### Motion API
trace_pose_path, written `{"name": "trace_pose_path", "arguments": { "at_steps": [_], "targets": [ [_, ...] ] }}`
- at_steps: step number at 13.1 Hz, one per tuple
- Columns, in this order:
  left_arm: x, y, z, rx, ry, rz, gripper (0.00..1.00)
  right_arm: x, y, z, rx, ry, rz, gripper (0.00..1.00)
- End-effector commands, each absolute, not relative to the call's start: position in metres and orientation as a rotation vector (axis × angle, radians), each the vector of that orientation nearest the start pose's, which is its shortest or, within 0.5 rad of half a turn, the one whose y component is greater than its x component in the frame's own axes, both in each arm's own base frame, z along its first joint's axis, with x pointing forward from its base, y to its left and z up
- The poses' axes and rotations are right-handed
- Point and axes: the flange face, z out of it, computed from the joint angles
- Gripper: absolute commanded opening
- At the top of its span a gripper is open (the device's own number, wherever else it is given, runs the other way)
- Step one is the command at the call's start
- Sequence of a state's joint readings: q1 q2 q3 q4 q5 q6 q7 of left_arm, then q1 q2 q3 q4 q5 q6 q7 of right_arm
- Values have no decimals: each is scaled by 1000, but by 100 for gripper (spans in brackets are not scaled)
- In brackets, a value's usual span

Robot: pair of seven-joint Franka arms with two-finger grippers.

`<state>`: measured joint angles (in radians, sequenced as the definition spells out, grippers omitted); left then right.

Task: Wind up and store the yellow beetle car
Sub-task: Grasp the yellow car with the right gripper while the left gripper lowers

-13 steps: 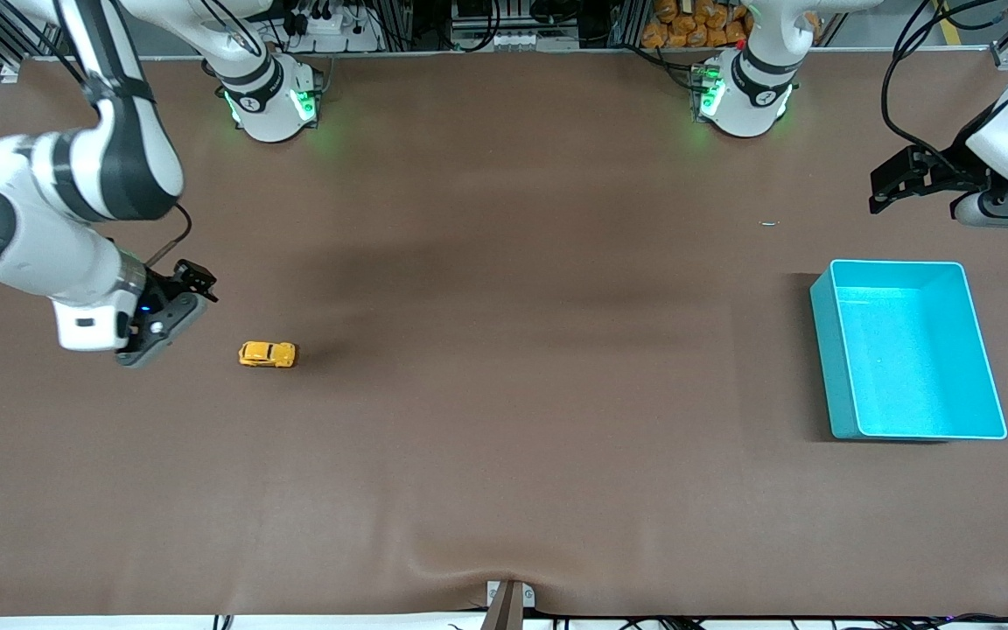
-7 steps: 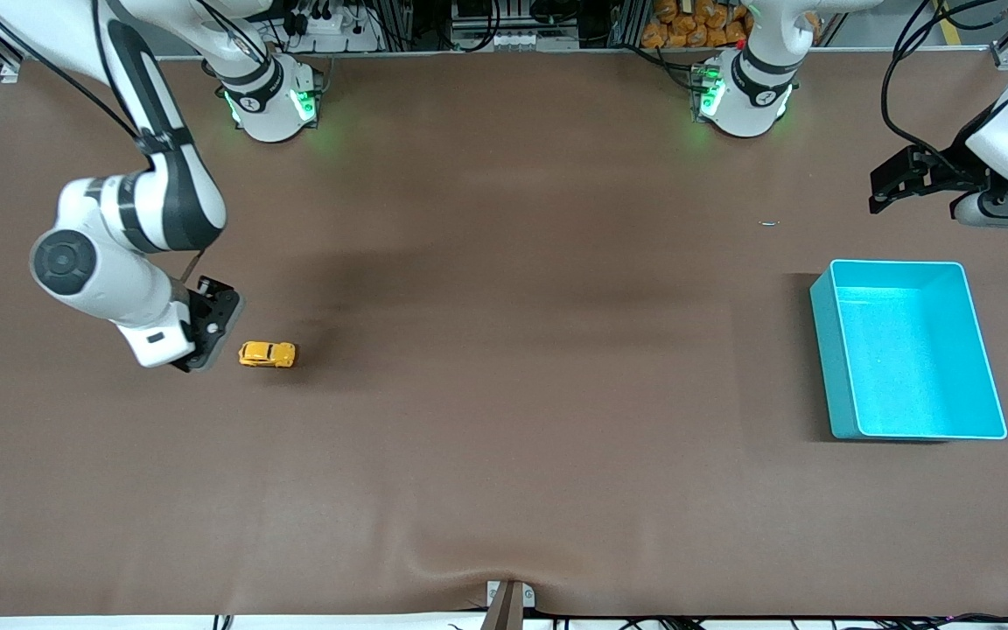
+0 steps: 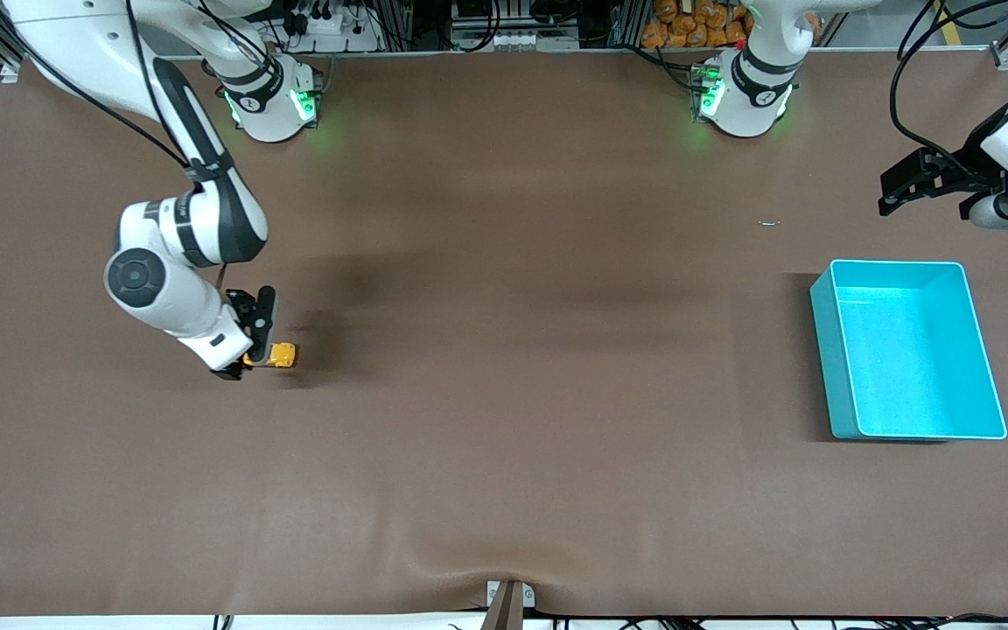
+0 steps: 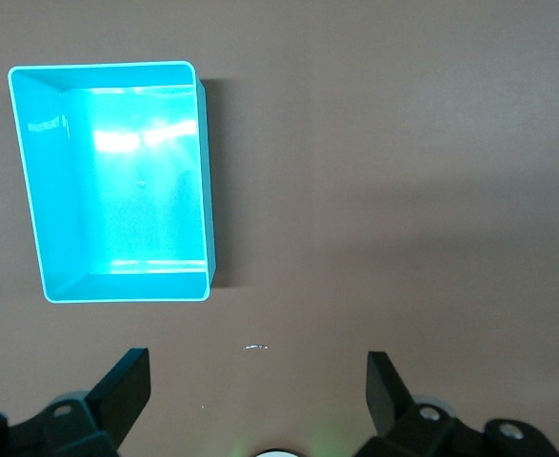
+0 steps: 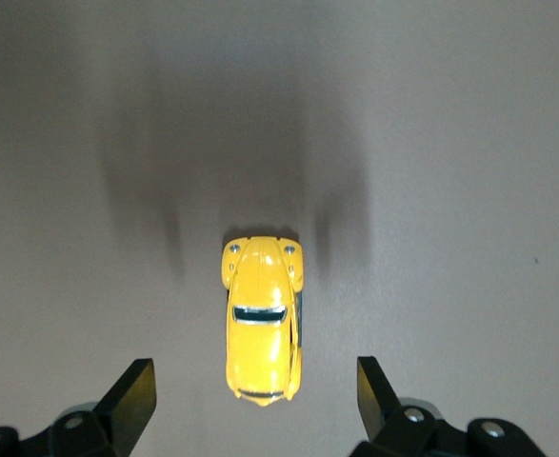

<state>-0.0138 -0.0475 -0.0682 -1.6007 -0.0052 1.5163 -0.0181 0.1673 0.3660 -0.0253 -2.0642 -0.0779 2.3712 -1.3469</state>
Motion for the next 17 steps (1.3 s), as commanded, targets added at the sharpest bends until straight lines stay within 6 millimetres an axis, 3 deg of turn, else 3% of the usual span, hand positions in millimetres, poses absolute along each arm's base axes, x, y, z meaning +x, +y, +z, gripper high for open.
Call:
{"name": "trace_pose_path", "arguments": {
  "at_steps": [1, 4, 6, 9, 13, 15, 17],
  "targets": [
    [532, -50, 635, -3142, 147, 34, 100, 579, 77, 231, -2212, -2259, 153, 94],
    [539, -48, 635, -3147, 116, -19, 100, 580, 75, 221, -2216, -2256, 148, 93],
    [543, -54, 629, -3148, 116, -2, 100, 579, 75, 216, -2212, -2258, 150, 86],
    [549, -53, 615, -3144, -58, 39, 100, 580, 65, 202, -2224, -2250, 142, 83],
    [555, -55, 595, -3145, -58, 108, 100, 582, 65, 196, -2196, -2292, 114, 73],
    [556, -62, 593, -3145, -34, 108, 100, 581, 66, 195, -2193, -2292, 117, 63],
    [553, -76, 597, -3147, 4, 99, 100, 580, 67, 194, -2192, -2291, 118, 61]
  ]
}}
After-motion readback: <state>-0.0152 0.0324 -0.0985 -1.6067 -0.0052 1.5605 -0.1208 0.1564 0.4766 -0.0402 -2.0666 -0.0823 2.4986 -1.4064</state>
